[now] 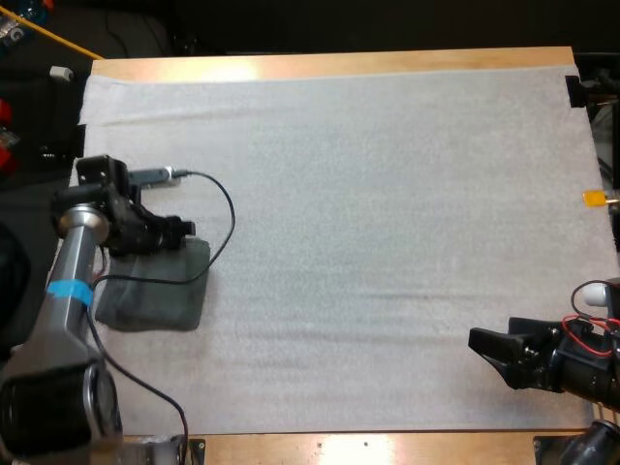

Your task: Pick towel from pile, fold and stack

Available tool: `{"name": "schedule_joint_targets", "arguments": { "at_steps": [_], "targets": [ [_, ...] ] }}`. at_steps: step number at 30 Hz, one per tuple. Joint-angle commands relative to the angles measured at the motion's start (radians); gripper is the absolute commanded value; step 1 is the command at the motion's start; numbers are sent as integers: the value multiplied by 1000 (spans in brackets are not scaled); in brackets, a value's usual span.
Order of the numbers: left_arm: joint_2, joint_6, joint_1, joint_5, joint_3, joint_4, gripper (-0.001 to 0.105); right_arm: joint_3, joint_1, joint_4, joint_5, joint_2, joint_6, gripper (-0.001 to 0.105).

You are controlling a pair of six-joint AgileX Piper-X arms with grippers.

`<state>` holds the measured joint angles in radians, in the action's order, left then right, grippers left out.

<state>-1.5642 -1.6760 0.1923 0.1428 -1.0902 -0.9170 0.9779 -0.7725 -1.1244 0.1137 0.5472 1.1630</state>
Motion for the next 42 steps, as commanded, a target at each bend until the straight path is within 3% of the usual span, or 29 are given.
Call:
{"name": "schedule_joint_targets", "arguments": {
  "at_steps": [1,9,15,23,28,36,42],
  "targets": [
    [40,-9,-3,5,-17,-8,64,8,1,-4,3,-4,-2,67],
    [280,-9,-3,5,-31,-47,64,8,1,-17,3,-4,7,67],
    [442,-9,-3,5,-31,-112,64,8,1,-10,-43,15,139,67],
    [625,-9,-3,13,-31,-186,64,8,1,60,-205,193,237,67],
    [687,-9,-33,11,-31,-190,64,8,11,177,-210,335,294,67],
    [743,-7,-155,-16,-31,-232,64,8,187,222,-207,479,350,67],
    [770,-4,-189,-18,-31,-251,64,8,414,198,-202,481,376,67]
  ]
}}
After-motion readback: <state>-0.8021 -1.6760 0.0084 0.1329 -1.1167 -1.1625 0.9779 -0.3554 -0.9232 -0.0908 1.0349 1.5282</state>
